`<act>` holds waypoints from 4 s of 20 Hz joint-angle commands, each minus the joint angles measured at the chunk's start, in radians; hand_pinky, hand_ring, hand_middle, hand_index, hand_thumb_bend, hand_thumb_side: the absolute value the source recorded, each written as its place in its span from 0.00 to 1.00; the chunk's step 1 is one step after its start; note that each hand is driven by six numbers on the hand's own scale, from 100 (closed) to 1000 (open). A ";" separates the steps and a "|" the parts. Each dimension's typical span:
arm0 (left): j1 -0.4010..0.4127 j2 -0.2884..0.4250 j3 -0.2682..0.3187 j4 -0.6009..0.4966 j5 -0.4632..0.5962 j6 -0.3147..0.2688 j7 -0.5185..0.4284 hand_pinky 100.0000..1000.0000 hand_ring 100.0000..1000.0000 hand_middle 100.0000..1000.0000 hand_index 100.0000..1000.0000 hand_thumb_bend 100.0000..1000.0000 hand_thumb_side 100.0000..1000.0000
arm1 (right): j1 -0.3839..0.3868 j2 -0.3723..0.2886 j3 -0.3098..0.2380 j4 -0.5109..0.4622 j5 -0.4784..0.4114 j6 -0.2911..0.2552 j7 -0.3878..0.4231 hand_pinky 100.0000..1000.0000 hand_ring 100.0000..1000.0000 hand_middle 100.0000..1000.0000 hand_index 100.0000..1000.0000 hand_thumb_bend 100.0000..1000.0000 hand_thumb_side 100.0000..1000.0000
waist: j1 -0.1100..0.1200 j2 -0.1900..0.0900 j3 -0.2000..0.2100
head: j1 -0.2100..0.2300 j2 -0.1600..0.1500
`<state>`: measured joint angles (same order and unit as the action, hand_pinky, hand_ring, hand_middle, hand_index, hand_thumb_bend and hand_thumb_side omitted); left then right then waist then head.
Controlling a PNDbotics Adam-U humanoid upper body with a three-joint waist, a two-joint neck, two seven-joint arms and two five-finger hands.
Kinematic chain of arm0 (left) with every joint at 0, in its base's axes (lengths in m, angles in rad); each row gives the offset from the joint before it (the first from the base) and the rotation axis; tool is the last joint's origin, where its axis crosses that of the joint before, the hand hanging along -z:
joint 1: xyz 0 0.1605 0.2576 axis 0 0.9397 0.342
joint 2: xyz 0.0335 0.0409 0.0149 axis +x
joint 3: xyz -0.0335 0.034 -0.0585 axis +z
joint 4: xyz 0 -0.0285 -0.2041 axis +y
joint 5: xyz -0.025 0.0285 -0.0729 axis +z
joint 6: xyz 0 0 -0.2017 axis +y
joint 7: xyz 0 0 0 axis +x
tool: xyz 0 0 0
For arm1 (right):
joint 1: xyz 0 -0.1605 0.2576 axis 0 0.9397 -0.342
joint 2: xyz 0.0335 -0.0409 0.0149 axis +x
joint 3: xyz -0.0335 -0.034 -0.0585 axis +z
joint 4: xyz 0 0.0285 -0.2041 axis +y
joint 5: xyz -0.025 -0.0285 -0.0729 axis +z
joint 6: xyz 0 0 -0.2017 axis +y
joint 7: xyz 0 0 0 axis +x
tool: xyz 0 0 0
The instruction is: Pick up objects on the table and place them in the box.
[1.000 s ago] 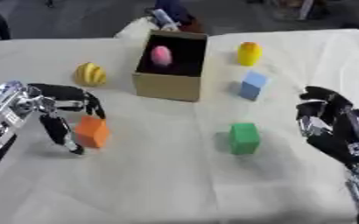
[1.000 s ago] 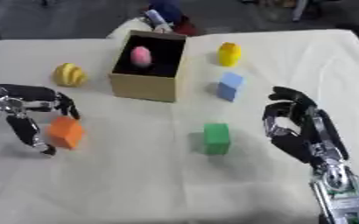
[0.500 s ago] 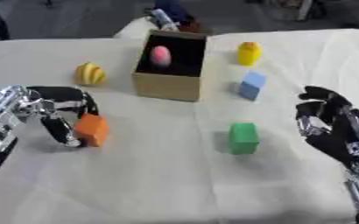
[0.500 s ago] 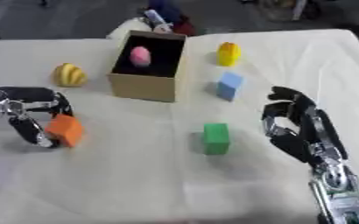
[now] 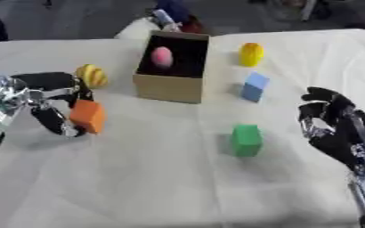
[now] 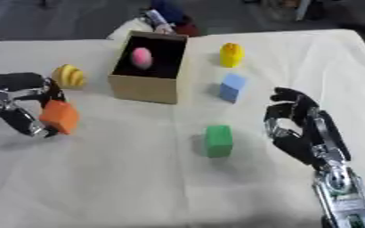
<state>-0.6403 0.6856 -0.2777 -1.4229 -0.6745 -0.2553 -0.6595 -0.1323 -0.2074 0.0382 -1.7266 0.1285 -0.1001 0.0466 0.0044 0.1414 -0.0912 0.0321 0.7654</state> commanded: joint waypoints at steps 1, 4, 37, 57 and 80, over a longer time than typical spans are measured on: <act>-0.066 0.028 0.031 -0.047 0.010 0.019 0.006 0.55 0.45 0.41 0.53 0.31 0.10 | -0.007 -0.014 0.000 -0.010 -0.007 0.001 -0.001 0.66 0.65 0.67 0.79 0.00 0.09 | 0.006 -0.027 0.001 | -0.003 0.005; -0.138 -0.031 0.034 -0.005 -0.031 0.030 0.034 0.56 0.45 0.41 0.54 0.34 0.11 | -0.005 -0.014 0.003 -0.009 -0.009 0.001 0.002 0.66 0.65 0.67 0.79 0.00 0.09 | 0.003 -0.031 0.000 | -0.008 0.005; -0.365 -0.234 0.207 0.414 -0.365 0.120 0.365 0.78 0.73 0.74 0.82 0.61 0.34 | -0.009 -0.011 0.026 -0.003 -0.016 -0.002 0.028 0.66 0.65 0.67 0.79 0.00 0.11 | 0.008 -0.018 -0.055 | 0.005 0.005; -0.333 -0.181 0.292 0.722 -0.536 0.240 0.342 0.76 0.72 0.74 0.81 0.43 0.20 | -0.007 -0.013 0.023 -0.003 -0.018 -0.004 0.026 0.66 0.65 0.67 0.79 0.00 0.12 | 0.008 -0.018 -0.056 | -0.004 0.005; -0.319 -0.199 0.307 0.743 -0.536 0.268 0.527 0.50 0.39 0.35 0.44 0.20 0.00 | -0.028 -0.015 0.028 -0.013 -0.020 0.000 0.028 0.66 0.65 0.67 0.79 0.00 0.13 | -0.003 0.022 -0.095 | 0.016 0.002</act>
<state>-0.9422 0.4611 0.0226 -0.6584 -1.2154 0.0139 -0.1479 -0.1498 -0.2071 0.0692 -1.7202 0.1140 -0.1003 0.0748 0.0041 0.1683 -0.1866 0.0497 0.7653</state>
